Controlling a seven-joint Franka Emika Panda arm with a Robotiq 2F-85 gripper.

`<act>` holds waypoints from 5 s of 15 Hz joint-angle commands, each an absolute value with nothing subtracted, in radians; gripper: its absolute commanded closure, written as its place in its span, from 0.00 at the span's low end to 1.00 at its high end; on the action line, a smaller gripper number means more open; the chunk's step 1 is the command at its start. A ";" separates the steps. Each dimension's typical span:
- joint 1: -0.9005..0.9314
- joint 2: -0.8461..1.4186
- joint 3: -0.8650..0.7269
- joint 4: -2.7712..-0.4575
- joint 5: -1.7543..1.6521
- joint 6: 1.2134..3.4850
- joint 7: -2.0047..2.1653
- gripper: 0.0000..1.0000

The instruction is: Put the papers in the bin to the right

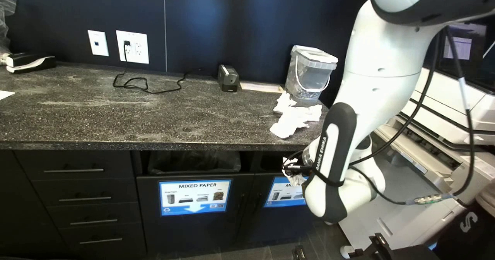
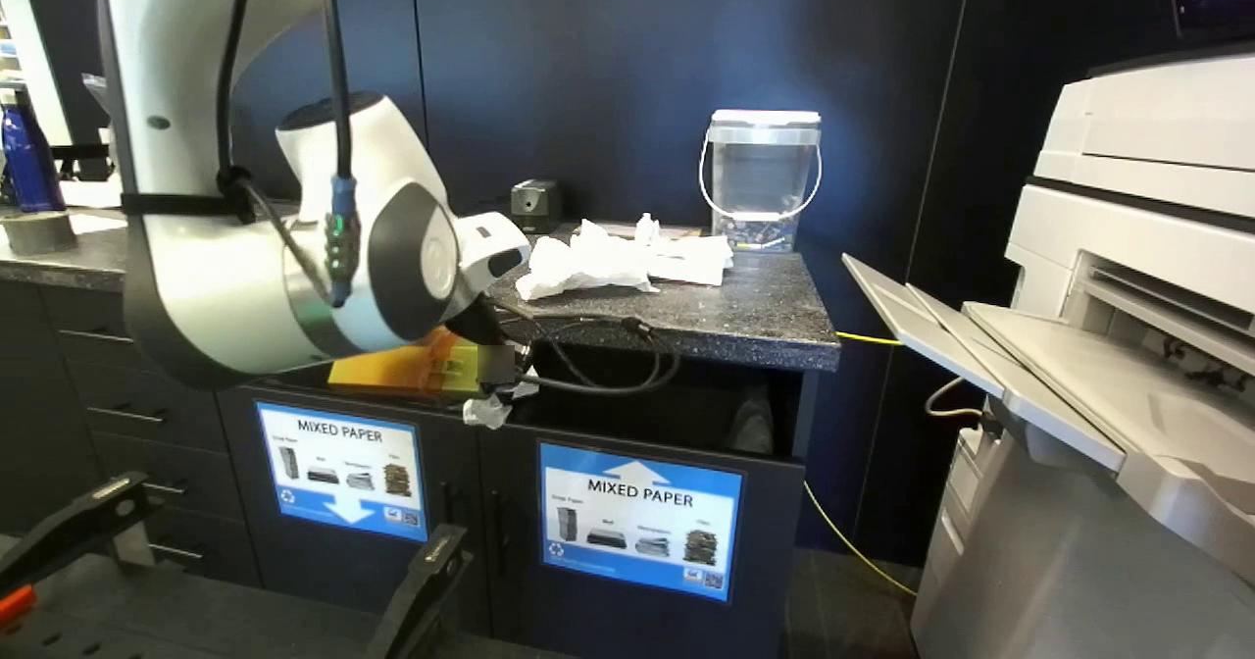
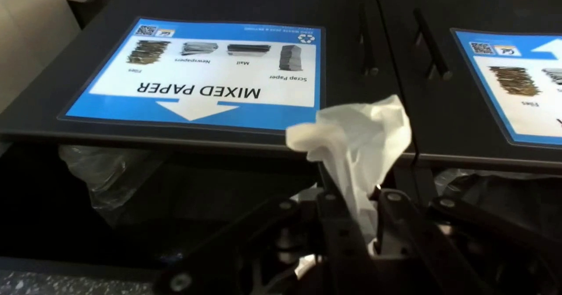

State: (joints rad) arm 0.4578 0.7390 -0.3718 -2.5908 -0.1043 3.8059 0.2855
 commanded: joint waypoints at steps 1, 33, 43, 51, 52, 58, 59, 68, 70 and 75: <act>0.291 0.854 -0.171 -2.514 0.048 3.923 0.138 0.89; -0.063 1.401 -0.003 -1.732 -0.156 4.171 0.073 0.89; -0.051 1.401 -0.007 -1.719 -0.162 4.121 0.059 0.27; 0.009 1.300 -0.030 -1.842 -0.021 4.053 -0.024 0.00; 0.025 1.277 -0.035 -1.869 0.021 4.035 -0.044 0.00; 0.139 1.062 -0.078 -2.116 0.200 3.886 -0.128 0.00; 0.172 1.013 -0.092 -2.170 0.233 3.846 -0.148 0.00; 0.325 0.546 -0.154 -2.499 0.197 3.390 -0.161 0.00; 0.359 0.435 -0.185 -2.518 0.199 3.260 -0.132 0.00; 0.550 0.300 -0.415 -2.442 0.158 2.940 0.025 0.00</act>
State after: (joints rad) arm 0.4242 0.3795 -0.2732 -2.4621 0.1780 3.0882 -0.0680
